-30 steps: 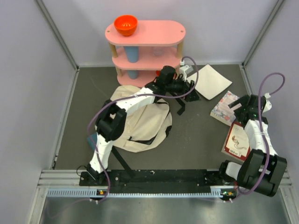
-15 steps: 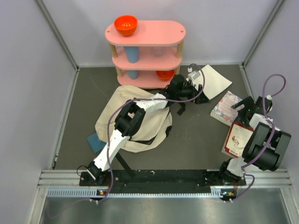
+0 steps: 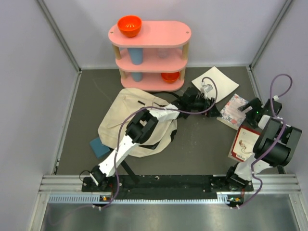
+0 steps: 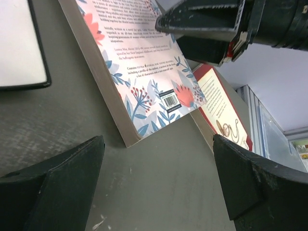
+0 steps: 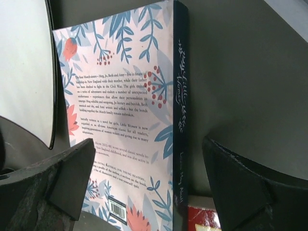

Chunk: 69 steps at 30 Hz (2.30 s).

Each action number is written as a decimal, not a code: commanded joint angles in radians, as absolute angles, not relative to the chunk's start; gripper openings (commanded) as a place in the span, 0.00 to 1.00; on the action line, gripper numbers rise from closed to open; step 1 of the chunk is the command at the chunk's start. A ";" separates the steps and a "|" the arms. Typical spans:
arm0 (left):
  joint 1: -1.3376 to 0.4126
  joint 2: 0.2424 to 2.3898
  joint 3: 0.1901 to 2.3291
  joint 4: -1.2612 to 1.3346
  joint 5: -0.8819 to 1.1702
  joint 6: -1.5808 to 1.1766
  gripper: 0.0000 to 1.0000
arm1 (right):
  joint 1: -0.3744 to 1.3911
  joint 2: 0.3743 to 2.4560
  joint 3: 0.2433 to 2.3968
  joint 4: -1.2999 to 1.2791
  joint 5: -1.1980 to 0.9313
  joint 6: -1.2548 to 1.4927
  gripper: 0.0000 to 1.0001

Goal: Pack the student bag
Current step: Pick up the book from the center of the board.

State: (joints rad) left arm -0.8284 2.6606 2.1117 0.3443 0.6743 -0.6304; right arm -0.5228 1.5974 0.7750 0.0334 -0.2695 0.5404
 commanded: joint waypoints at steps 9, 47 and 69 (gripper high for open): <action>-0.847 2.744 2.224 0.370 0.673 -0.709 0.99 | -0.600 1.672 0.716 0.207 -0.514 0.554 0.84; -0.887 2.640 2.186 0.273 0.821 -0.695 0.41 | -0.456 1.559 0.715 0.131 -0.836 0.546 0.29; -0.885 2.368 1.886 0.383 0.782 -0.675 0.70 | -0.437 1.122 0.689 -0.184 -0.589 0.511 0.00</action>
State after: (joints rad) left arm -0.8734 2.6183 2.0106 0.2558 0.8322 -0.7223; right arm -0.4519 1.2972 0.6456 -0.1005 -0.5995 0.4858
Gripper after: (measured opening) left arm 0.599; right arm 0.247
